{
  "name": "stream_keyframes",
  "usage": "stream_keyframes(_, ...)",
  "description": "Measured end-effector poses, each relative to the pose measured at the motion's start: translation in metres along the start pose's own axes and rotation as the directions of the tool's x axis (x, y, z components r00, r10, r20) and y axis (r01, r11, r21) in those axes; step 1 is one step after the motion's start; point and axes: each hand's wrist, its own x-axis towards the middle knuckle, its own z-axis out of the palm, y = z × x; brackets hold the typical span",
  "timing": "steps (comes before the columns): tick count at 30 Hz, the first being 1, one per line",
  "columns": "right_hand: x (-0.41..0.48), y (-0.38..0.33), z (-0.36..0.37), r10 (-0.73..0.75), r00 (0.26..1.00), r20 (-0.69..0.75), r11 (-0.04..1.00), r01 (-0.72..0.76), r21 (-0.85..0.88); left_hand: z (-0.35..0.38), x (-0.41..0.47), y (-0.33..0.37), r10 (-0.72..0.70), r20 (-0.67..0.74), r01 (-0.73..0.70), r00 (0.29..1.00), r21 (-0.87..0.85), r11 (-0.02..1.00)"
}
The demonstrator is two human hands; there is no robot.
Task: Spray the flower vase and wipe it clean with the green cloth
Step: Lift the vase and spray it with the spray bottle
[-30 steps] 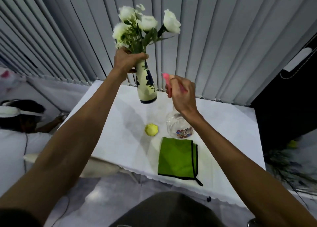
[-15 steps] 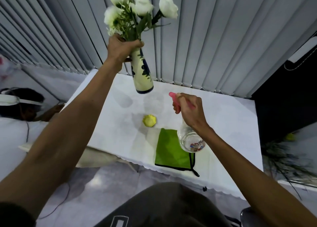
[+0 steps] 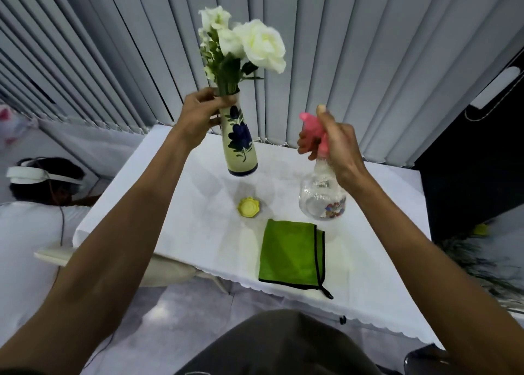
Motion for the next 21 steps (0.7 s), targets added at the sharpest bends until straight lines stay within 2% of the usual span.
stream_keyframes(3,0.01,-0.014,0.002,0.026,0.999,-0.032,0.995,-0.023,0.1,0.001,-0.007,-0.012,-0.008,0.093,0.023,0.996,-0.157,0.987)
stream_keyframes(5,0.015,-0.017,0.003,0.034,0.998,-0.054,0.995,-0.029,0.093,0.003,-0.01,-0.019,-0.005,0.141,0.039,0.99,-0.242,0.969)
stream_keyframes(9,0.017,-0.017,-0.001,0.048,0.997,-0.067,0.99,-0.038,0.138,0.007,-0.015,-0.025,0.011,0.159,0.052,0.987,-0.387,0.92)
stream_keyframes(13,0.014,-0.003,-0.009,0.07,0.997,-0.044,0.991,-0.064,0.121,0.008,-0.017,-0.022,0.023,0.199,0.06,0.98,-0.401,0.914)
stream_keyframes(17,0.009,0.01,-0.02,0.077,0.997,-0.003,0.997,-0.077,-0.027,0.007,-0.016,-0.017,0.039,0.211,0.05,0.977,-0.403,0.914)
stream_keyframes(21,0.001,0.023,-0.03,0.111,0.993,0.026,0.989,-0.108,-0.103,0.009,-0.016,-0.014,0.05,0.227,0.046,0.973,-0.401,0.915)
